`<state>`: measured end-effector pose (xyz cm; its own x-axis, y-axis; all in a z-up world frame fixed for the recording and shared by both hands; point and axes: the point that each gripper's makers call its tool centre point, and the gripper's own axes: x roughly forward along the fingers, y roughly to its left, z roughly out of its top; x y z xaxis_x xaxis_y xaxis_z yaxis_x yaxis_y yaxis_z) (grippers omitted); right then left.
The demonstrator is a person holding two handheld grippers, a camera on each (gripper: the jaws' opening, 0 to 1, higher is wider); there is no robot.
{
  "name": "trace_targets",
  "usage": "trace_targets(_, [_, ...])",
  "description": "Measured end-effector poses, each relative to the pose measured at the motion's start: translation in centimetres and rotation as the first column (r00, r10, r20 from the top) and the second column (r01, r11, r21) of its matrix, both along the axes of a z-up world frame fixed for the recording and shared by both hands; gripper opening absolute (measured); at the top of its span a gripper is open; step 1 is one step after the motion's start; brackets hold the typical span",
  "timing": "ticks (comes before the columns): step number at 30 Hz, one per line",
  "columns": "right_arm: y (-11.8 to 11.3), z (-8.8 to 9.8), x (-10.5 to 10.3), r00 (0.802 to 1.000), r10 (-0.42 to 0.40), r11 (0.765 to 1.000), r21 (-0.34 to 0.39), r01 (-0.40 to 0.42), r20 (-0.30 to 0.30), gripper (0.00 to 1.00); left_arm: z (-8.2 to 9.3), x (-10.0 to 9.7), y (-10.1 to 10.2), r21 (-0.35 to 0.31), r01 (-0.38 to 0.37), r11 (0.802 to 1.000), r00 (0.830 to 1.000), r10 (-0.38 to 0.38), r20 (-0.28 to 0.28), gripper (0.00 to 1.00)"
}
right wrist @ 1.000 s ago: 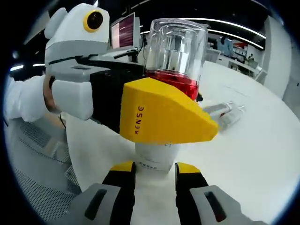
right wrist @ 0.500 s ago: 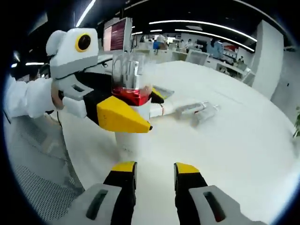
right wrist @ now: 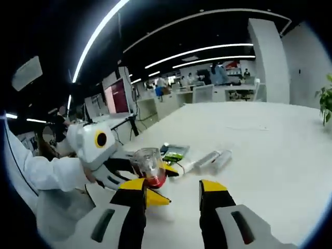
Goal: Arrange the skincare products in the storage area until every visible bottle or jar stands upright without overlapping.
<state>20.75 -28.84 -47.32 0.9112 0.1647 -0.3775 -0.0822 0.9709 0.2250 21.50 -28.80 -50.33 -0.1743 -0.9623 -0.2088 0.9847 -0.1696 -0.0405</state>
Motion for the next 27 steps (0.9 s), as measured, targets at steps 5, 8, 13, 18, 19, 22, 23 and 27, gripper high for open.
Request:
trace_targets(5, [2.0,-0.3,1.2,0.998,0.066,0.997,-0.05,-0.065,0.021,0.4,0.0,-0.6,0.1,0.001,0.031,1.0,0.999,-0.031,0.025,0.26])
trace_targets(8, [3.2,0.0,1.9,0.994,0.1,0.993,-0.069,-0.096,0.051,0.4,0.0,-0.8,0.2,0.004,0.053,0.999,0.998,-0.053,0.032,0.26])
trace_targets(13, [4.0,0.1,3.0,0.987,0.138,0.985,-0.113,-0.129,0.078,0.38,0.0,-1.4,0.2,0.002,0.087,0.996,0.995,-0.087,0.05,0.26])
trace_targets(18, [4.5,-0.7,3.5,0.981,0.179,0.972,-0.169,-0.165,0.07,0.32,0.0,-1.6,0.3,0.001,0.094,0.996,0.995,-0.094,0.044,0.26])
trace_targets(19, [4.6,-0.7,3.5,0.978,0.192,0.967,-0.186,-0.175,0.08,0.31,0.0,-1.6,0.3,0.001,0.095,0.995,0.995,-0.095,0.043,0.26])
trace_targets(22, [4.5,-0.8,3.6,0.976,0.201,0.955,-0.235,-0.178,0.079,0.26,0.0,-1.4,0.2,-0.001,0.095,0.995,0.995,-0.095,0.042,0.26])
trace_targets(23, [4.6,-0.7,3.6,0.975,0.203,0.956,-0.234,-0.179,0.084,0.25,0.0,-1.4,0.2,-0.002,0.093,0.996,0.995,-0.093,0.043,0.26])
trace_targets(27, [4.1,-0.7,3.7,0.978,0.196,0.952,-0.256,-0.17,0.078,0.25,0.1,-1.2,-0.1,-0.015,0.078,0.997,0.995,-0.076,0.072,0.28])
